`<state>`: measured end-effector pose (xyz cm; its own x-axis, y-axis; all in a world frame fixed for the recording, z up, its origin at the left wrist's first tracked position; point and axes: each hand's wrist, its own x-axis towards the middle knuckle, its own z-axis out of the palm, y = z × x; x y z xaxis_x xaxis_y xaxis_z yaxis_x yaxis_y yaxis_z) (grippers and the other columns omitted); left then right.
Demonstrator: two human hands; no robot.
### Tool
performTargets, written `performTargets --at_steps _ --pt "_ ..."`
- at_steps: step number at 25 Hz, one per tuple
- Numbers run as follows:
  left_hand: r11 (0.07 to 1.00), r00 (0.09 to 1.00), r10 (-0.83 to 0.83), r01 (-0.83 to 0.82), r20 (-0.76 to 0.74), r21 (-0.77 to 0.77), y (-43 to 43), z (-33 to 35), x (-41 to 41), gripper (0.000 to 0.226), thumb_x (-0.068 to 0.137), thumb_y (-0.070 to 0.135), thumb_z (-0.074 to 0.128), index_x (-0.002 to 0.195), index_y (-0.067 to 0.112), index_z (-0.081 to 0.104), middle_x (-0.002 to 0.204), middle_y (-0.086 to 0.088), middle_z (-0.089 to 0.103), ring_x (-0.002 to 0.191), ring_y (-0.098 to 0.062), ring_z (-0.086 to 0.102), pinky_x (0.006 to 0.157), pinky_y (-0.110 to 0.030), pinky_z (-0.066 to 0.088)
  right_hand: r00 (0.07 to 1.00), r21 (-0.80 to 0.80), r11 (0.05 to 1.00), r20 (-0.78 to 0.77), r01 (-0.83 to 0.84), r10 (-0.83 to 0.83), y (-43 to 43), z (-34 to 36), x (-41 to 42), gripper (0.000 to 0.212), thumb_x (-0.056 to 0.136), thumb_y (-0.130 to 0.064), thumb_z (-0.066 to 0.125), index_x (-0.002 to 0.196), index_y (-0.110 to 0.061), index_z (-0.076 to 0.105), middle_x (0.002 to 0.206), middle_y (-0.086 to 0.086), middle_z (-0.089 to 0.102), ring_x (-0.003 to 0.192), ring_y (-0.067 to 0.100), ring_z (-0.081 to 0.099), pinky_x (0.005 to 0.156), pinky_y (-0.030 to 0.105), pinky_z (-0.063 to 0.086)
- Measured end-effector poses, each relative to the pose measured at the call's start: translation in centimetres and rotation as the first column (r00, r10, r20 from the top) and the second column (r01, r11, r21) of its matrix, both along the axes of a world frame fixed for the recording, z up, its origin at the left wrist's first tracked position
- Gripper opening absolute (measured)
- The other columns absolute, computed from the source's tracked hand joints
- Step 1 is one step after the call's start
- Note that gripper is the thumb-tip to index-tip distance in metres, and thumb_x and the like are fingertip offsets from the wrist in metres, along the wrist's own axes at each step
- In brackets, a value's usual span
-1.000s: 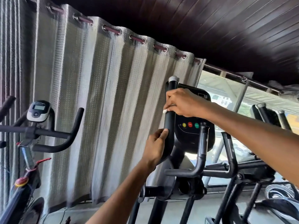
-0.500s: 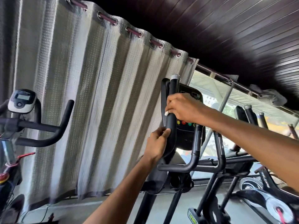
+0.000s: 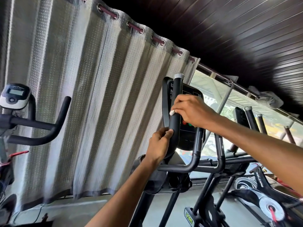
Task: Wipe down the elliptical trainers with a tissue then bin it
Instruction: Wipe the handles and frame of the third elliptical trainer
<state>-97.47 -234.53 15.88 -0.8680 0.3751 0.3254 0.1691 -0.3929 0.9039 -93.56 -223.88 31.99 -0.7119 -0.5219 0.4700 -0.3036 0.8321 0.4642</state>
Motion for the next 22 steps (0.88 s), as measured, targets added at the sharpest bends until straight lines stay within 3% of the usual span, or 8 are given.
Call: performTargets --at_steps 4,7,10,13,16,18,20,22 --pt "1.000 1.000 0.001 0.000 -0.011 0.031 -0.1 0.0 0.2 0.024 0.094 0.044 0.057 0.106 0.030 0.073 0.104 -0.002 0.079 0.102 -0.022 0.074 0.095 -0.044 0.058 0.998 -0.045 0.997 -0.017 -0.068 0.067 1.3 -0.8 0.4 0.014 0.090 -0.007 0.073 0.102 -0.010 0.079 0.099 0.001 0.066 0.087 0.017 0.064 0.083 0.033 0.056" --pt "0.999 1.000 -0.013 0.013 0.017 0.040 -0.1 0.1 0.2 0.016 0.103 0.032 0.057 0.104 0.027 0.072 0.101 -0.006 0.079 0.099 -0.027 0.074 0.086 -0.040 0.061 0.995 -0.179 0.982 -0.095 -0.057 0.040 1.4 -1.1 0.1 0.016 0.091 -0.007 0.070 0.104 -0.010 0.079 0.101 0.000 0.068 0.085 0.017 0.065 0.078 0.039 0.058" --pt "0.998 0.997 0.062 -0.061 -0.040 0.023 -0.7 0.5 0.7 0.021 0.102 0.028 0.060 0.120 0.023 0.067 0.107 0.000 0.076 0.101 -0.024 0.073 0.087 -0.038 0.060 0.996 -0.295 0.951 -0.022 -0.089 0.086 1.3 -1.9 1.0 0.015 0.089 -0.007 0.073 0.102 -0.012 0.080 0.100 -0.004 0.069 0.086 0.011 0.067 0.079 0.034 0.058" --pt "0.970 0.936 0.242 -0.237 -0.255 0.051 -2.5 1.4 1.0 0.039 0.099 0.021 0.068 0.137 0.020 0.060 0.125 0.010 0.067 0.106 -0.011 0.069 0.088 -0.028 0.060 0.989 -0.620 0.784 0.106 -0.019 0.107 1.0 -2.8 2.7 0.024 0.085 -0.005 0.078 0.107 -0.015 0.076 0.100 -0.009 0.072 0.092 0.008 0.071 0.083 0.028 0.061" --pt "0.957 0.871 0.286 -0.283 -0.399 0.068 -4.0 2.7 1.1 0.019 0.095 0.023 0.075 0.114 0.024 0.073 0.105 0.011 0.074 0.091 -0.005 0.070 0.072 -0.020 0.055 0.968 -0.842 0.538 0.165 0.038 0.190 0.5 -3.3 4.0 0.033 0.081 0.003 0.079 0.110 -0.010 0.069 0.106 0.003 0.070 0.093 0.013 0.072 0.082 0.026 0.059" --pt "0.958 0.889 0.286 -0.275 -0.358 0.083 -4.6 3.3 1.2 0.004 0.092 0.024 0.076 0.096 0.026 0.076 0.090 0.010 0.076 0.083 -0.007 0.070 0.070 -0.025 0.053 0.960 -0.883 0.470 0.149 0.021 0.237 0.2 -3.9 4.8 0.032 0.080 0.007 0.078 0.108 -0.004 0.068 0.104 0.007 0.069 0.089 0.012 0.071 0.082 0.022 0.058" --pt "0.969 0.940 0.237 -0.211 -0.246 0.129 -4.9 3.7 1.4 0.005 0.091 0.021 0.073 0.091 0.016 0.075 0.085 0.002 0.077 0.080 -0.012 0.071 0.071 -0.032 0.056 0.952 -0.901 0.434 0.159 0.031 0.263 0.2 -4.5 5.4 0.027 0.082 0.010 0.076 0.103 -0.005 0.068 0.095 0.006 0.069 0.081 0.007 0.068 0.077 0.021 0.056" --pt "0.980 0.982 0.127 -0.102 -0.142 0.170 -5.1 4.1 2.2 0.006 0.096 0.006 0.067 0.091 0.007 0.068 0.081 -0.004 0.074 0.074 -0.014 0.072 0.067 -0.029 0.057 0.936 -0.931 0.357 0.190 0.077 0.295 0.5 -4.8 5.9 0.025 0.084 0.011 0.071 0.101 -0.006 0.068 0.086 0.007 0.070 0.074 0.011 0.069 0.070 0.025 0.057"
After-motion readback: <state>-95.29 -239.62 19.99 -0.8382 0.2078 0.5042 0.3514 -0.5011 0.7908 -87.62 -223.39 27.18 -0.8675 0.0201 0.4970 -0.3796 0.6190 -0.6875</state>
